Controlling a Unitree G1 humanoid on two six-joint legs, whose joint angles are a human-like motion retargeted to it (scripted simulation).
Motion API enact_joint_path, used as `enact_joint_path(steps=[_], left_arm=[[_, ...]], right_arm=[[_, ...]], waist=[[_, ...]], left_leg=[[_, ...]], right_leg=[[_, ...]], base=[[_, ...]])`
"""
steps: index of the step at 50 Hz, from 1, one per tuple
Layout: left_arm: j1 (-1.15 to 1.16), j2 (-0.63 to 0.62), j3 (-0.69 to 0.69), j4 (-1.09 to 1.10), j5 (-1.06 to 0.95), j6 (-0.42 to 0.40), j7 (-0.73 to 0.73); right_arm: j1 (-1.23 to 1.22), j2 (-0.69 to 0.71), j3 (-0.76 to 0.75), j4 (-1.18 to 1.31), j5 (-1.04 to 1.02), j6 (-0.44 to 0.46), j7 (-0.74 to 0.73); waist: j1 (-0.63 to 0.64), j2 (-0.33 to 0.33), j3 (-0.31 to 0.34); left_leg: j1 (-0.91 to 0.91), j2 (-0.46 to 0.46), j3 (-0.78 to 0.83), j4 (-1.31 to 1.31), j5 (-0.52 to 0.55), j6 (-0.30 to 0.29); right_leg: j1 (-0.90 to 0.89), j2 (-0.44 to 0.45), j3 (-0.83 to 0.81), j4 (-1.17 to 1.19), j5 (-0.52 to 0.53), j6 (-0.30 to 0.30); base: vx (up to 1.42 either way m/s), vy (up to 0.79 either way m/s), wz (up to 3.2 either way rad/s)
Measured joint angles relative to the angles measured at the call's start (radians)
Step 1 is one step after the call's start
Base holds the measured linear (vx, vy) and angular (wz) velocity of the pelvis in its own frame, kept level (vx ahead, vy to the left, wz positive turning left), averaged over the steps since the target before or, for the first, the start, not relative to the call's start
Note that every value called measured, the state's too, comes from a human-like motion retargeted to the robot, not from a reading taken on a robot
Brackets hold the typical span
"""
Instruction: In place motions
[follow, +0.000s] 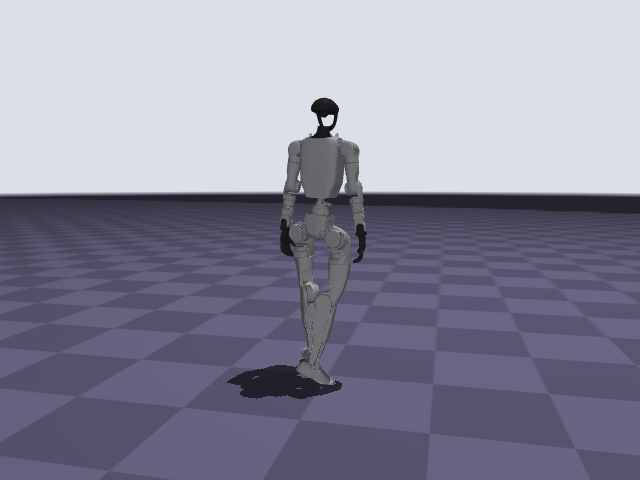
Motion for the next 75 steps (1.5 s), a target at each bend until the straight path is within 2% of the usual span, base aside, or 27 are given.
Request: enact_joint_path(steps=[3,7,8,9,10,12,15,20,23,25,26,27,28,29,30,34,37,49,75], left_arm=[[-0.014,-0.003,-0.012,0.001,0.005,-0.001,-0.006],[-0.031,-0.004,-0.028,-0.002,0.019,-0.005,-0.014],[-0.034,-0.002,-0.028,-0.002,0.025,-0.006,-0.016],[-0.036,0.000,-0.028,-0.001,0.031,-0.006,-0.019],[-0.038,0.003,-0.027,0.000,0.037,-0.007,-0.021],[-0.037,0.009,-0.023,0.005,0.045,-0.006,-0.018],[-0.036,0.024,-0.012,0.012,0.044,-0.004,-0.008],[-0.019,0.040,0.002,0.016,0.051,0.002,-0.024],[-0.006,0.044,-0.008,0.021,0.058,0.007,-0.023],[0.002,0.043,-0.014,0.024,0.058,0.009,-0.018],[0.004,0.042,-0.013,0.025,0.059,0.011,-0.021],[0.005,0.039,-0.013,0.025,0.062,0.013,-0.024],[0.008,0.035,-0.015,0.025,0.067,0.015,-0.028],[0.011,0.029,-0.019,0.024,0.068,0.016,-0.027],[0.014,0.021,-0.022,0.024,0.069,0.017,-0.024],[0.044,-0.008,-0.009,0.013,0.048,-0.002,-0.015],[0.061,-0.016,-0.007,0.010,0.057,-0.005,-0.026],[0.044,-0.011,-0.014,0.019,0.054,0.006,-0.013],[0.035,-0.005,-0.029,0.033,0.057,0.010,-0.043]], right_arm=[[0.011,-0.008,-0.012,0.014,0.006,0.007,-0.031],[0.020,-0.018,-0.024,0.029,0.016,0.014,-0.060],[0.019,-0.020,-0.026,0.033,0.017,0.016,-0.063],[0.018,-0.020,-0.028,0.036,0.019,0.018,-0.066],[0.016,-0.019,-0.029,0.038,0.021,0.021,-0.069],[0.014,-0.012,-0.029,0.038,0.028,0.022,-0.071],[0.006,0.001,-0.021,0.025,0.040,0.016,-0.070],[0.004,0.008,0.006,-0.018,0.029,-0.002,-0.061],[0.009,0.012,0.014,-0.034,0.023,-0.010,-0.051],[0.013,0.016,0.017,-0.037,0.020,-0.013,-0.050],[0.012,0.016,0.018,-0.034,0.016,-0.014,-0.048],[0.012,0.017,0.017,-0.030,0.014,-0.015,-0.045],[0.015,0.019,0.012,-0.024,0.012,-0.014,-0.041],[0.019,0.020,0.003,-0.017,0.009,-0.012,-0.037],[0.023,0.021,-0.006,-0.010,0.006,-0.010,-0.032],[0.026,0.021,-0.005,0.014,-0.010,-0.002,-0.036],[0.014,0.023,0.004,0.026,-0.021,0.007,-0.038],[-0.001,0.033,0.013,-0.027,-0.002,-0.011,-0.029],[0.024,0.018,-0.034,0.096,0.003,0.007,-0.031]], waist=[[-0.002,0.021,0.002],[-0.007,0.074,0.016],[-0.013,0.086,0.022],[-0.022,0.092,0.027],[-0.034,0.095,0.031],[-0.050,0.092,0.025],[-0.056,0.078,0.022],[-0.115,0.026,0.056],[-0.142,-0.004,0.077],[-0.151,-0.006,0.091],[-0.140,-0.014,0.090],[-0.126,-0.020,0.087],[-0.109,-0.020,0.081],[-0.092,-0.018,0.079],[-0.077,-0.014,0.078],[-0.035,-0.010,0.048],[-0.029,-0.005,0.027],[-0.003,-0.004,0.015],[0.007,0.002,0.016]], left_leg=[[-0.006,0.010,-0.035,0.003,-0.011,0.007],[-0.002,0.056,-0.099,0.012,-0.023,0.008],[-0.001,0.066,-0.119,0.013,-0.024,0.010],[-0.002,0.070,-0.141,0.014,-0.025,0.014],[-0.004,0.070,-0.163,0.014,-0.025,0.018],[-0.028,0.069,-0.200,0.014,-0.016,0.029],[-0.063,0.078,-0.233,0.015,0.004,0.035],[-0.048,0.008,-0.331,0.024,-0.002,0.058],[-0.025,-0.032,-0.396,0.028,0.000,0.067],[-0.003,-0.039,-0.440,0.033,0.001,0.069],[0.000,-0.050,-0.442,0.034,0.002,0.070],[0.003,-0.058,-0.443,0.036,0.003,0.070],[0.003,-0.060,-0.445,0.038,0.004,0.070],[0.009,-0.061,-0.453,0.041,0.005,0.068],[0.016,-0.060,-0.465,0.043,0.006,0.066],[0.020,-0.062,-0.491,0.048,0.004,0.064],[0.015,-0.063,-0.510,0.049,0.007,0.064],[0.009,-0.064,-0.564,0.055,0.019,0.063],[0.009,-0.064,-0.582,0.055,0.015,0.071]], right_leg=[[0.019,-0.012,-0.025,0.048,0.088,-0.020],[0.005,-0.036,0.059,0.182,0.186,-0.095],[-0.012,-0.050,0.103,0.235,0.191,-0.101],[-0.037,-0.066,0.156,0.289,0.180,-0.076],[-0.065,-0.083,0.213,0.342,0.162,-0.034],[-0.150,-0.045,0.393,0.369,0.110,0.029],[-0.242,0.037,0.566,0.337,0.034,0.032],[-0.283,0.079,0.740,0.229,-0.164,0.032],[-0.308,0.125,0.889,0.128,-0.291,0.017],[-0.305,0.168,0.941,0.064,-0.335,-0.108],[-0.289,0.168,0.982,0.060,-0.340,-0.081],[-0.267,0.157,0.953,0.052,-0.347,-0.060],[-0.233,0.125,0.782,0.036,-0.361,-0.049],[-0.211,0.114,0.742,0.021,-0.362,-0.041],[-0.195,0.113,0.768,0.007,-0.356,-0.036],[-0.161,0.113,0.698,-0.029,-0.352,-0.042],[-0.153,0.120,0.694,-0.032,-0.360,-0.040],[-0.118,0.116,0.621,-0.039,-0.370,-0.032],[-0.104,0.110,0.600,-0.040,-0.341,-0.048]], base=[[0.09,0.25,1.06],[0.09,0.21,1.09],[0.11,0.19,1.22],[0.08,0.14,1.31],[0.06,0.09,1.36],[0.01,0.00,1.17],[-0.01,-0.10,0.91],[0.10,-0.01,1.33],[0.12,-0.05,1.37],[0.12,-0.03,1.12],[0.12,-0.01,0.63],[0.13,0.01,0.38],[0.16,0.02,0.48],[0.18,0.03,0.60],[0.17,0.03,0.50],[0.14,0.01,0.43],[0.09,0.01,0.40],[0.02,0.01,0.31],[0.00,0.00,0.00]])
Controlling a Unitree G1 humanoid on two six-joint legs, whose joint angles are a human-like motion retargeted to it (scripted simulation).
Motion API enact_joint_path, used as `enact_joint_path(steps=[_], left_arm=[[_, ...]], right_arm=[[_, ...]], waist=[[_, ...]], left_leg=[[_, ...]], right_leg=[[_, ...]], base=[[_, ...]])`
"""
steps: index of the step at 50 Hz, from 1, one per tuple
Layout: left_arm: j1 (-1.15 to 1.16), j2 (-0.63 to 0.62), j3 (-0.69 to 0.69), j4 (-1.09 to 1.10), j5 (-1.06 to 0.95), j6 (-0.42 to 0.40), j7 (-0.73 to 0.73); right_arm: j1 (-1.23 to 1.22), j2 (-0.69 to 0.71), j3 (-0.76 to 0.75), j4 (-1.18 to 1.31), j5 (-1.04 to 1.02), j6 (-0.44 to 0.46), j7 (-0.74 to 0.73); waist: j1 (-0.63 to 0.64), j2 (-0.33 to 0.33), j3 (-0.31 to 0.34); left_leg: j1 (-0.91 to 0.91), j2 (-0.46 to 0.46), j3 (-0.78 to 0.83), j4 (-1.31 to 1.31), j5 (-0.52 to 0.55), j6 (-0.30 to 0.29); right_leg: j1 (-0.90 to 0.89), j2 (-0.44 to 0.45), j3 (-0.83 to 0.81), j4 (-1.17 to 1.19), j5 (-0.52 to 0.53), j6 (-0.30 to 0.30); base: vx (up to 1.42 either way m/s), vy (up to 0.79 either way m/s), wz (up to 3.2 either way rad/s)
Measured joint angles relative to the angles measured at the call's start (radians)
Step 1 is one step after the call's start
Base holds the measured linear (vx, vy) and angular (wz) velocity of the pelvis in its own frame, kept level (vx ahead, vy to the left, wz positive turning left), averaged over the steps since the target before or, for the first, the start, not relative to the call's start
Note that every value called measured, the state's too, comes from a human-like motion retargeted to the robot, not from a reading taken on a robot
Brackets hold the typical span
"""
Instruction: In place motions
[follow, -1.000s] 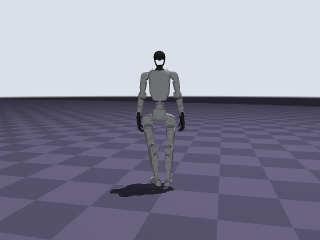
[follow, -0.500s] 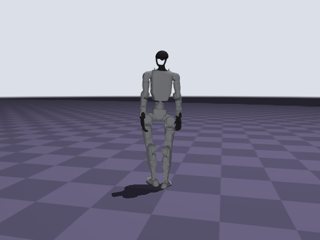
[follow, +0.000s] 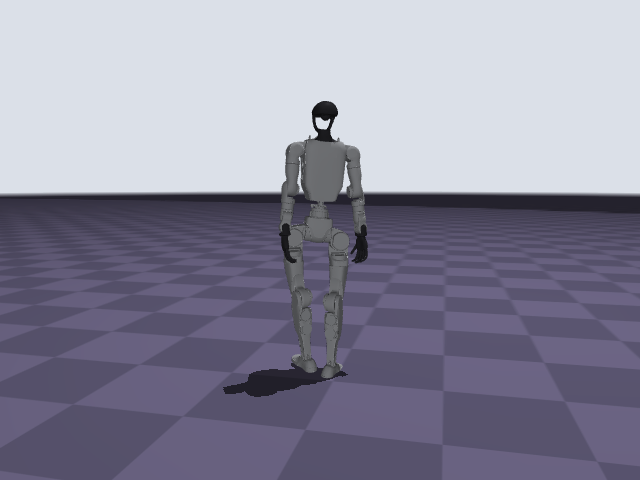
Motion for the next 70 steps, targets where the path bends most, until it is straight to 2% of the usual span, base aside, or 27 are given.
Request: enact_joint_path(steps=[20,25,35,38,42,45,50,53,55,58,62,70], left_arm=[[-0.039,0.018,-0.071,0.024,0.018,0.002,-0.008],[-0.055,0.026,-0.077,0.019,0.018,0.000,-0.008],[-0.062,0.072,-0.070,0.027,0.029,0.000,-0.013],[-0.066,0.093,-0.066,0.029,0.039,0.003,-0.009],[-0.080,0.117,-0.044,0.029,0.052,0.012,-0.003],[-0.087,0.122,-0.026,0.021,0.049,0.016,0.005],[-0.097,0.107,-0.019,-0.006,0.022,0.015,0.012],[-0.101,0.087,-0.018,-0.032,0.003,0.010,0.007],[-0.100,0.074,-0.012,-0.047,-0.010,0.004,0.002],[-0.100,0.063,-0.008,-0.045,-0.023,0.002,-0.004],[-0.106,0.044,-0.044,-0.022,-0.036,0.006,0.007],[-0.078,0.035,-0.049,-0.020,0.007,0.002,0.005]], right_arm=[[-0.025,0.003,-0.010,-0.055,-0.030,-0.019,0.008],[-0.031,0.006,-0.002,-0.053,-0.034,-0.020,0.016],[-0.060,-0.008,0.031,-0.063,-0.061,-0.013,0.037],[-0.068,-0.018,0.037,-0.064,-0.050,-0.016,0.034],[-0.077,-0.030,0.036,-0.047,-0.025,-0.010,0.030],[-0.075,-0.039,0.024,-0.019,-0.008,-0.002,0.024],[-0.051,-0.048,-0.005,0.035,0.016,0.013,0.016],[-0.038,-0.047,-0.020,0.058,0.016,0.021,0.023],[-0.029,-0.043,-0.023,0.062,0.008,0.024,0.028],[-0.021,-0.030,-0.028,0.059,-0.010,0.025,0.035],[-0.011,-0.015,-0.043,0.021,-0.018,0.020,0.030],[-0.054,-0.004,-0.004,-0.052,-0.046,0.017,0.029]], waist=[[-0.055,-0.006,0.011],[-0.091,-0.010,0.025],[-0.207,-0.022,0.065],[-0.242,-0.022,0.076],[-0.263,-0.013,0.083],[-0.260,-0.005,0.076],[-0.234,0.023,0.051],[-0.205,0.031,0.036],[-0.202,0.021,0.022],[-0.210,0.018,0.010],[-0.229,0.026,0.002],[-0.247,0.027,-0.006]], left_leg=[[0.018,-0.015,0.067,-0.016,-0.022,0.041],[0.028,-0.001,0.137,-0.031,-0.034,0.046],[0.028,0.056,0.363,-0.060,-0.071,0.036],[0.023,0.082,0.447,-0.061,-0.083,0.026],[0.018,0.119,0.560,-0.061,-0.095,0.009],[0.017,0.136,0.630,-0.059,-0.104,-0.003],[0.011,0.166,0.693,-0.046,-0.117,-0.022],[0.014,0.170,0.729,-0.039,-0.118,-0.030],[0.018,0.156,0.748,-0.034,-0.119,-0.037],[0.036,0.152,0.763,-0.035,-0.105,-0.044],[0.056,0.169,0.787,-0.016,-0.084,-0.055],[0.130,0.209,0.865,0.050,-0.007,-0.091]], right_leg=[[-0.041,-0.023,0.053,0.046,0.053,-0.029],[-0.100,-0.019,0.122,0.086,0.081,-0.051],[-0.223,0.043,0.266,0.094,0.144,-0.128],[-0.225,0.022,0.144,0.090,0.135,-0.127],[-0.193,-0.019,-0.147,0.087,0.118,-0.149],[-0.159,-0.029,-0.307,0.084,0.110,-0.162],[-0.095,-0.054,-0.499,0.092,0.127,-0.187],[-0.053,-0.050,-0.559,0.078,0.141,-0.213],[-0.031,-0.048,-0.564,0.058,0.133,-0.159],[-0.044,-0.007,-0.477,0.003,0.114,-0.206],[-0.045,0.005,-0.442,-0.013,0.098,-0.197],[-0.050,0.023,-0.311,-0.027,0.060,-0.215]], base=[[-0.03,-0.02,-0.15],[-0.13,-0.13,-0.79],[-0.28,-0.16,-1.46],[-0.38,-0.11,-1.82],[-0.32,-0.09,-1.91],[-0.18,-0.07,-1.73],[-0.08,-0.06,-1.41],[-0.05,-0.13,-1.27],[-0.02,-0.14,-0.90],[0.04,-0.17,-0.61],[-0.01,-0.17,-0.29],[0.02,-0.20,-0.79]])
